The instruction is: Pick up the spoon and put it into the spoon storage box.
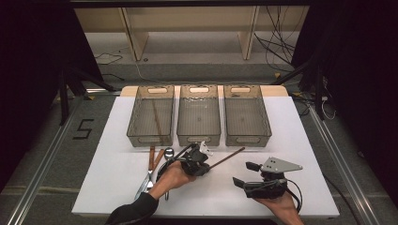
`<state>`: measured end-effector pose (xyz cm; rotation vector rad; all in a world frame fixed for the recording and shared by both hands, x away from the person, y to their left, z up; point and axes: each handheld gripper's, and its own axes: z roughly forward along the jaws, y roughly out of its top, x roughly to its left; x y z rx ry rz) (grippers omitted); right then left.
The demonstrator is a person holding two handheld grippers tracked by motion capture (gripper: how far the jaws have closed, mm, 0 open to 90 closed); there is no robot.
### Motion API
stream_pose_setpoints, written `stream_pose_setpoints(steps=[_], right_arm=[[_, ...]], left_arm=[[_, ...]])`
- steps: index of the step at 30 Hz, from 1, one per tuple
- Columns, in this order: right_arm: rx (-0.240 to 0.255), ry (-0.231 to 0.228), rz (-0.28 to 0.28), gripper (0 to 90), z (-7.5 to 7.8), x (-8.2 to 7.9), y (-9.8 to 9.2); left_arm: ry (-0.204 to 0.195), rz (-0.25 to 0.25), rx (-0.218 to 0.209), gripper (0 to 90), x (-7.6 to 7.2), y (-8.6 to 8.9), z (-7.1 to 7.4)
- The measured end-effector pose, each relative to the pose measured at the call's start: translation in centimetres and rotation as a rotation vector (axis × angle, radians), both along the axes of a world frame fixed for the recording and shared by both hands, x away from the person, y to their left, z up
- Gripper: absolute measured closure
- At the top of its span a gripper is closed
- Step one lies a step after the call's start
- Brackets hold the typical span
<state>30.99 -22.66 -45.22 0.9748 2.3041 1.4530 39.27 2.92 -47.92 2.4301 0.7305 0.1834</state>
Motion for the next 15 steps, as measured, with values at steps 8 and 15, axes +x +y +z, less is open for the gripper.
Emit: stream_pose_setpoints(steps=[8, 15], right_arm=[[0.0, -0.001, 0.002, 24.0, 0.0, 0.0, 0.0], [0.002, -0.006, 0.002, 24.1, 0.1, 0.0, -0.1]], left_arm=[[-0.001, -0.004, -0.019, 85.1, 0.0, 0.3, 0.0], [0.018, -0.022, -0.022, 85.1, 0.1, 1.1, 0.6]])
